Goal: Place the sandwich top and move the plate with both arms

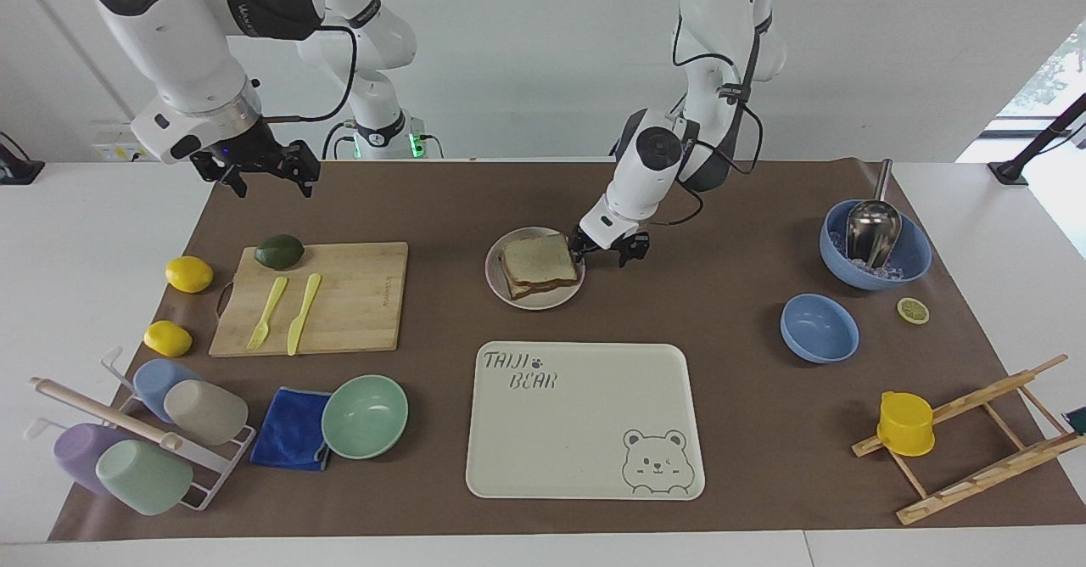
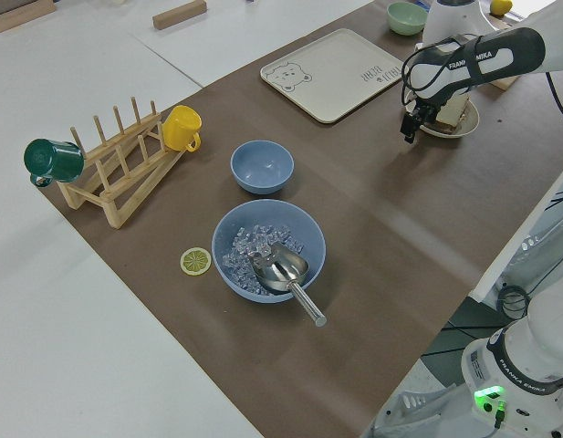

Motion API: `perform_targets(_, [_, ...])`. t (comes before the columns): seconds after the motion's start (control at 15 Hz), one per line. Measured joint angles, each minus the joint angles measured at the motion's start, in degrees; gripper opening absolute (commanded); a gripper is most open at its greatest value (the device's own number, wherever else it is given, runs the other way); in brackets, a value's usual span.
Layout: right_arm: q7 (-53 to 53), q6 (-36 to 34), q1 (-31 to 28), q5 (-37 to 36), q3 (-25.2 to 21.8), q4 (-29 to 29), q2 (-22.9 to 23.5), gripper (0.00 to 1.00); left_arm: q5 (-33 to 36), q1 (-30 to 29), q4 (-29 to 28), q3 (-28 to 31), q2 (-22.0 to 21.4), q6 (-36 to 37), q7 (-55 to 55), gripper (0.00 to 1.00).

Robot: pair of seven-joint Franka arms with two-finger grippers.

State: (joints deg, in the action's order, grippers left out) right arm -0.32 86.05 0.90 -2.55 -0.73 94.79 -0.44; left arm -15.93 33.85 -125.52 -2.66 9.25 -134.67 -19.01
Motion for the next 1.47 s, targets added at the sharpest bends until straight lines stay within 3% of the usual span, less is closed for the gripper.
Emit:
perform_targets(0.87, [-3.7, 0.0, 1.1, -0.8, -2.3, 0.0, 0.0, 1.0, -4.4, 2.2, -2.2, 0.0, 0.0, -4.6, -5.1, 0.28])
perform_targets(1.07, [-3.7, 0.2, 1.2, -0.8, -3.7, -0.3, -0.1, 1.0, -4.6, 2.5, -2.3, 0.0, 0.0, -4.9, -5.4, 0.0])
perform_targets(1.47, [-2.4, 1.6, 1.2, 0.5, -6.1, -0.8, -0.1, 1.0, -7.7, 2.6, -2.5, 0.1, -0.5, -5.2, -5.5, 0.0])
